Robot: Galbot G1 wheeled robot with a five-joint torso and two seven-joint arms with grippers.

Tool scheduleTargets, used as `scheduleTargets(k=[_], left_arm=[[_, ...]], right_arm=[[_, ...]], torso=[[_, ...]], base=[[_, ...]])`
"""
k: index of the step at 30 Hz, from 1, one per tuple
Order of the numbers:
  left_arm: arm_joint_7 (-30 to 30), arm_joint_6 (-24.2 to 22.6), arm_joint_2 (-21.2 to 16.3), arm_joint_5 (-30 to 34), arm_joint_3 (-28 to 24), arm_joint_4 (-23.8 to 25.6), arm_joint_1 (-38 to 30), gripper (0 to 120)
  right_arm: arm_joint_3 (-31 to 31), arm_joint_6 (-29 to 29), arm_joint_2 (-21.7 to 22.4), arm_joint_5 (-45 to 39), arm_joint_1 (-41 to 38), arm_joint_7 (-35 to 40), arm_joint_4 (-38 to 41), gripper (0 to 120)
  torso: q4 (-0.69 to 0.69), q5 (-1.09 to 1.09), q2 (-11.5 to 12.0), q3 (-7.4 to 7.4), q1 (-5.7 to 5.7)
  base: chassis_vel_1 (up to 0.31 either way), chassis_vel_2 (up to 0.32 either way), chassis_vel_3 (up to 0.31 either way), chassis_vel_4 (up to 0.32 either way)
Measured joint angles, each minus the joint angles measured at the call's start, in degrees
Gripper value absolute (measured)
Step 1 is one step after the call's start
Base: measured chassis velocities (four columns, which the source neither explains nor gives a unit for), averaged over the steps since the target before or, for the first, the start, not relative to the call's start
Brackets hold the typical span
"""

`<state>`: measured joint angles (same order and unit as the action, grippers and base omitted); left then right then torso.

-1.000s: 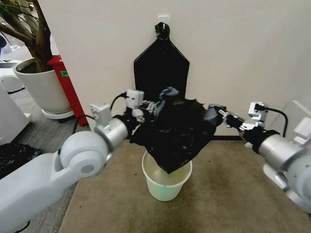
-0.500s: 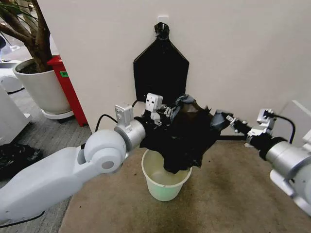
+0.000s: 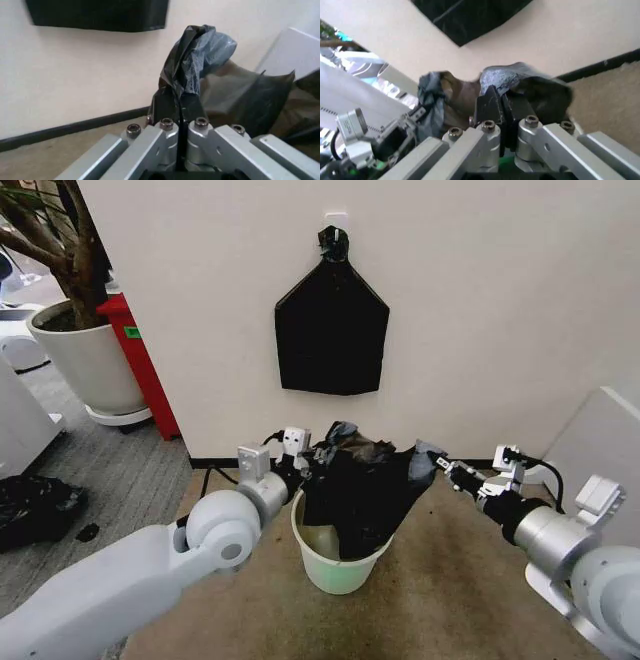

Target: Place the garbage bag over the trash bin.

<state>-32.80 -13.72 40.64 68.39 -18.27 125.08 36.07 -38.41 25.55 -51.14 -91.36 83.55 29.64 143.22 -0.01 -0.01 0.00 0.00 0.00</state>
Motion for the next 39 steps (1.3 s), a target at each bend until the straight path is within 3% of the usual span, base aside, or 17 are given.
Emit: scheduleTargets(k=[5, 11, 16, 25, 32, 39], left_arm=[[-1.4, -0.2, -5.1, -0.1, 10.9, 5.9, 8.7, 0], [-1.0, 0.2, -10.6, -1.5, 18.3, 11.1, 18.1, 0], [-3.0, 0.5, -10.5, -2.0, 18.7, 12.2, 19.7, 0], [-6.6, -0.4, -8.9, -2.0, 17.5, 9.1, 21.1, 0], [-3.3, -0.8, -7.7, -7.2, 14.0, 3.6, 20.1, 0], [-2.1, -2.1, -8.4, -9.4, 12.6, 2.4, 20.2, 0]], right_arm=[[3.2, -0.1, -0.1, 1.0, -3.1, 0.3, 0.0, 0], [3.3, 0.0, 0.3, 0.8, -3.1, 1.1, 0.0, 0], [3.1, 1.3, -0.9, 2.1, 0.5, 1.4, 0.0, 0], [4.9, 3.2, -3.3, 3.5, 2.7, 4.2, 0.0, 0], [5.5, 3.5, -3.6, 1.9, 2.8, 6.2, 0.0, 0], [5.6, 4.5, -2.1, -2.8, 2.9, 9.6, 0.0, 0]], torso=[[0.01, 0.01, 0.0, 0.00, 0.00], [0.04, 0.00, 0.0, -0.01, 0.00], [-0.01, 0.01, 0.0, -0.01, 0.00], [0.00, 0.01, 0.0, 0.00, 0.00], [0.00, 0.00, 0.0, 0.01, 0.00], [0.01, 0.00, 0.0, 0.00, 0.00]], base=[[0.000, 0.000, 0.000, 0.000], [0.000, 0.000, 0.000, 0.000], [0.000, 0.000, 0.000, 0.000], [0.000, 0.000, 0.000, 0.000], [0.000, 0.000, 0.000, 0.000], [0.000, 0.000, 0.000, 0.000]])
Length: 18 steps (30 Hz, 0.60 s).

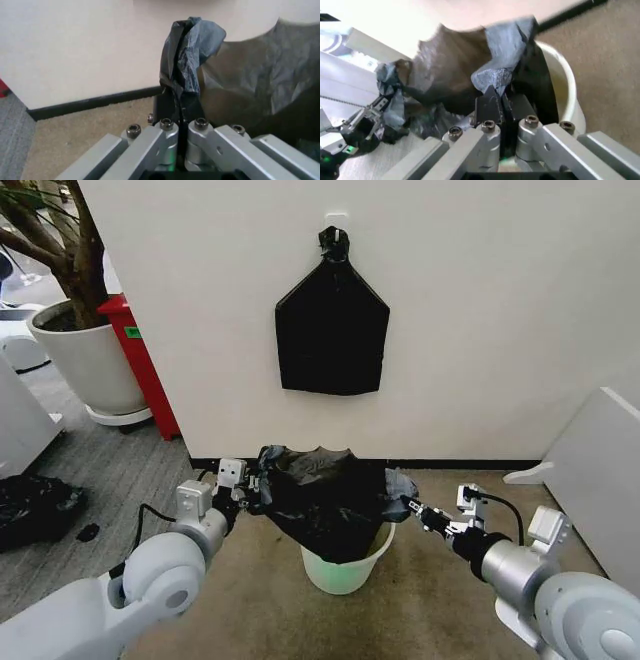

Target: Place the garbage bag over the trash bin.

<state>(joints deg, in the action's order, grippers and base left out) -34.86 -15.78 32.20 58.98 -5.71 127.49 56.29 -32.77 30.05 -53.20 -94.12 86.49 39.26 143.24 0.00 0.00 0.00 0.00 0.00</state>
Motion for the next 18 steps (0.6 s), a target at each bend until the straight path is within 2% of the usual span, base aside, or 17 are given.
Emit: scheduleTargets(k=[4, 8, 18], left_arm=[[-0.3, -0.9, -0.6, -0.5, -1.5, 1.4, 0.7, 0], [-1.3, -2.3, -1.5, -0.6, -5.5, 3.5, -0.1, 0], [-6.6, -3.8, -1.5, -0.1, -11.2, 3.0, 0.7, 0]], right_arm=[[0.3, 0.5, 0.1, -3.7, 0.5, 4.1, 0.0, 0], [0.7, 1.3, 0.5, -6.2, 0.7, 8.1, 0.0, 0], [0.5, 2.3, 0.1, -8.4, 1.1, 13.6, -1.1, 0]], torso=[[0.00, 0.00, 0.0, 0.00, 0.00], [0.00, 0.01, 0.0, 0.00, 0.00], [0.00, 0.00, 0.0, 0.00, 0.00]], base=[[0.000, 0.000, 0.000, 0.000], [0.000, 0.000, 0.000, 0.000], [0.000, 0.000, 0.000, 0.000]])
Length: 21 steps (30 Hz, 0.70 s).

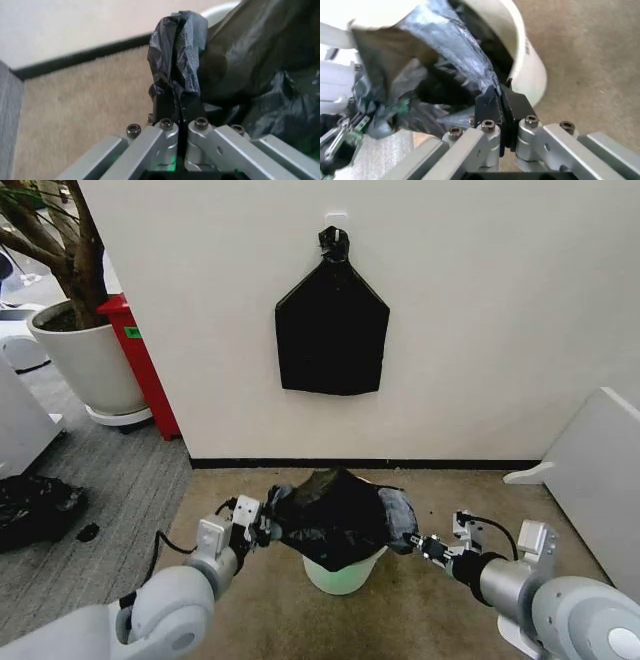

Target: Place the garbage bag over the trash bin.

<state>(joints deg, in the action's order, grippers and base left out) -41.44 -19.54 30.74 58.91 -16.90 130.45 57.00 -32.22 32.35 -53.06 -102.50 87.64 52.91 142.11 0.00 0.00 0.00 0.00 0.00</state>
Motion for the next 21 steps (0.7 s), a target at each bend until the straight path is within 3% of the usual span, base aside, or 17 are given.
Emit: scheduleTargets(k=[10, 21], left_arm=[[-1.7, -0.3, 0.5, 1.2, -4.9, -0.7, -1.0, 0], [-1.2, -0.3, -0.3, -2.7, -8.6, 0.1, -0.4, 0]], right_arm=[[-0.7, 1.8, -0.9, -3.8, 0.5, 4.0, -3.6, 0], [0.3, 2.9, -2.0, -4.3, 1.4, 6.2, -5.2, 0]], torso=[[0.00, 0.01, 0.0, 0.00, 0.00], [0.00, 0.00, 0.0, 0.00, 0.00]], base=[[0.000, 0.000, 0.000, 0.000], [0.000, 0.000, 0.000, 0.000]])
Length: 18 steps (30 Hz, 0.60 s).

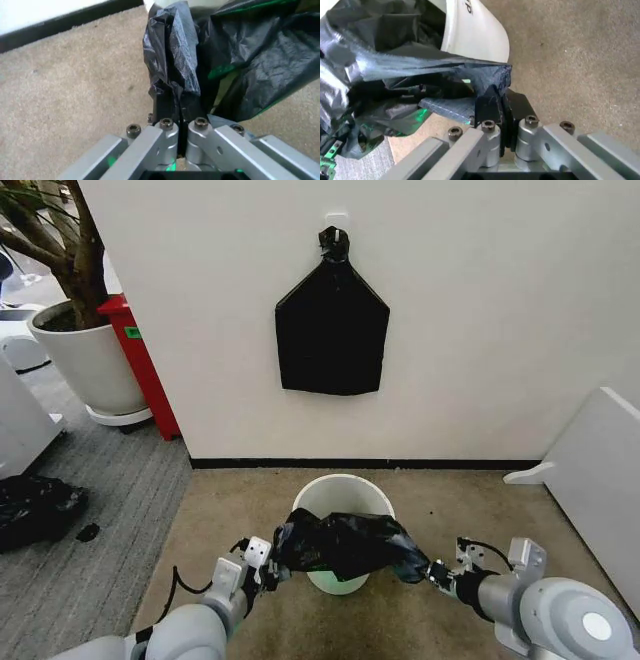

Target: Place the garbage bag over the trash bin.

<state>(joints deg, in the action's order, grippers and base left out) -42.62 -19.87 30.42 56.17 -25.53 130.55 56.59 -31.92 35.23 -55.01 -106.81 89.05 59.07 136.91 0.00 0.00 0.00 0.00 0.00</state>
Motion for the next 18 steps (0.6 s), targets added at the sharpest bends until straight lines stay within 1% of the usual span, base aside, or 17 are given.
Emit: scheduleTargets(k=[1, 3, 6, 7, 8, 11, 14, 15, 16, 18], left_arm=[[0.0, 0.0, 0.0, 0.0, 0.0, 0.0, 0.0, 0], [-0.1, 0.0, -1.0, -0.1, 0.5, 1.9, -0.2, 0], [-0.1, 0.2, -2.4, -0.2, 2.8, 4.0, -0.4, 0], [0.1, 0.3, -2.8, -0.2, 4.6, 5.0, -0.6, 0], [0.1, 0.3, -2.8, -0.2, 4.6, 5.0, -0.6, 0], [0.9, 0.3, -3.7, 0.5, 9.6, 7.0, -1.2, 0], [1.2, -0.6, -4.8, 3.3, 14.4, 9.5, -1.2, 0], [0.7, -1.5, -5.7, 5.7, 16.7, 11.3, -0.7, 0], [0.7, -1.5, -5.7, 5.7, 16.7, 11.3, -0.7, 0], [-0.6, -3.2, -6.9, 9.5, 18.9, 12.8, 0.1, 0]], right_arm=[[0.0, 0.0, 0.0, 0.0, 0.0, 0.0, 0.0, 0], [-1.0, -0.2, 0.6, -1.5, 0.0, 1.3, 1.9, 0], [-2.5, -0.8, 2.0, -3.3, -0.4, 2.7, 4.9, 0], [-3.0, -1.2, 2.8, -3.9, -1.0, 3.1, 6.0, 0], [-3.0, -1.2, 2.8, -3.9, -1.0, 3.1, 6.0, 0], [-3.8, -2.3, 4.1, -5.3, -2.4, 4.4, 6.3, 0], [-4.7, -3.3, 5.3, -7.1, -3.2, 6.2, 6.3, 0], [-5.2, -3.4, 5.8, -8.5, -3.3, 7.0, 6.3, 0], [-5.2, -3.4, 5.8, -8.5, -3.3, 7.0, 6.3, 0], [-6.4, -3.3, 6.4, -9.9, -3.7, 7.6, 6.3, 0]], torso=[[0.00, 0.00, 0.0, 0.00, 0.00], [0.00, 0.00, 0.0, 0.00, 0.00], [0.00, 0.01, 0.0, 0.00, 0.00], [0.00, -0.02, 0.0, 0.00, 0.00], [0.00, -0.02, 0.0, 0.00, 0.00], [0.00, 0.00, 0.0, 0.00, 0.00], [0.00, 0.00, 0.0, 0.00, 0.00], [0.00, 0.00, 0.0, 0.00, 0.00], [0.00, 0.00, 0.0, 0.00, 0.00], [0.00, 0.01, 0.0, 0.00, 0.00]], base=[[0.000, 0.000, 0.000, 0.000], [0.000, 0.000, 0.000, 0.000], [0.000, 0.000, 0.000, 0.000], [0.000, 0.000, 0.000, 0.000], [0.000, 0.000, 0.000, 0.000], [0.000, 0.000, 0.000, 0.000], [0.000, 0.000, 0.000, 0.000], [0.000, 0.000, 0.000, 0.000], [0.000, 0.000, 0.000, 0.000], [0.000, 0.000, 0.000, 0.000]])
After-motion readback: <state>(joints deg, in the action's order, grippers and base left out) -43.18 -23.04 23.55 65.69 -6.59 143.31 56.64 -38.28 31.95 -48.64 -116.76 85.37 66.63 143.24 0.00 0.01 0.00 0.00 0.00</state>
